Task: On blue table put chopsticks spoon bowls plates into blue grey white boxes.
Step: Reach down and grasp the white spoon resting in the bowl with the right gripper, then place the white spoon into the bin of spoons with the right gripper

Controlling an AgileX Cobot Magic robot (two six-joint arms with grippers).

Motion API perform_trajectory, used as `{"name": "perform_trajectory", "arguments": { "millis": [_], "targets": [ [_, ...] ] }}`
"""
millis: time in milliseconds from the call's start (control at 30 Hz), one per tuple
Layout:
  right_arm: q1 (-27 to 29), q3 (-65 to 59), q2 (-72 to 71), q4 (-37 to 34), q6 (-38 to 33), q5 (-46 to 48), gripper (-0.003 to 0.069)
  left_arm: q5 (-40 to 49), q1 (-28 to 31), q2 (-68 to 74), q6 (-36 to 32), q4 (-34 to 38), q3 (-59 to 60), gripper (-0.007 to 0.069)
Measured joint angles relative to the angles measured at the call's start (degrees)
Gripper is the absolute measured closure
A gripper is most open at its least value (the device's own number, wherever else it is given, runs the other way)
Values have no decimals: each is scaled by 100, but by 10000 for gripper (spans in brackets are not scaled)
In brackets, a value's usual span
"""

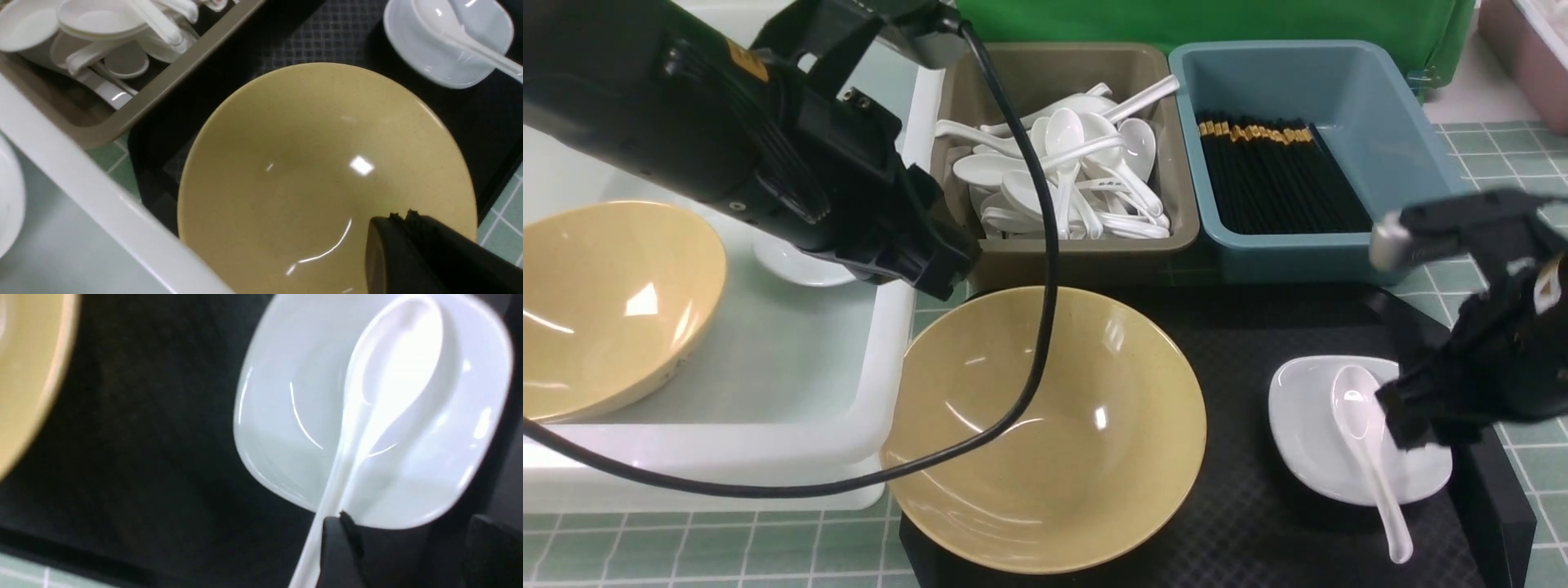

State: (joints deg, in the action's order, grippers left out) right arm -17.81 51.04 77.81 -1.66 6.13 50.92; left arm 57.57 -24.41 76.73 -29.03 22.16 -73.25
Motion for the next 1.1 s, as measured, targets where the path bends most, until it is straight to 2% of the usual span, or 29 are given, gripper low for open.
{"name": "perform_trajectory", "arguments": {
  "millis": [300,533,600,700,800,933,1100],
  "targets": [
    [0,-270,748,0,331,-982,229,151,0,0,-314,451,0,623],
    [0,-270,1382,-6,414,-1129,232,171,0,0,-353,493,0,623],
    [0,-270,1479,-11,414,-1134,246,169,0,0,-402,493,0,623],
    [0,-264,1509,-13,401,-1134,318,169,0,0,-436,493,0,623],
    [0,-264,1511,-23,300,-1127,433,169,0,0,-447,493,0,623],
    [0,-252,1511,-23,197,-1116,438,203,0,0,-484,459,0,623],
    [0,118,1337,-23,-2,-831,438,411,5,-40,-407,-191,0,623]
  ]
}}
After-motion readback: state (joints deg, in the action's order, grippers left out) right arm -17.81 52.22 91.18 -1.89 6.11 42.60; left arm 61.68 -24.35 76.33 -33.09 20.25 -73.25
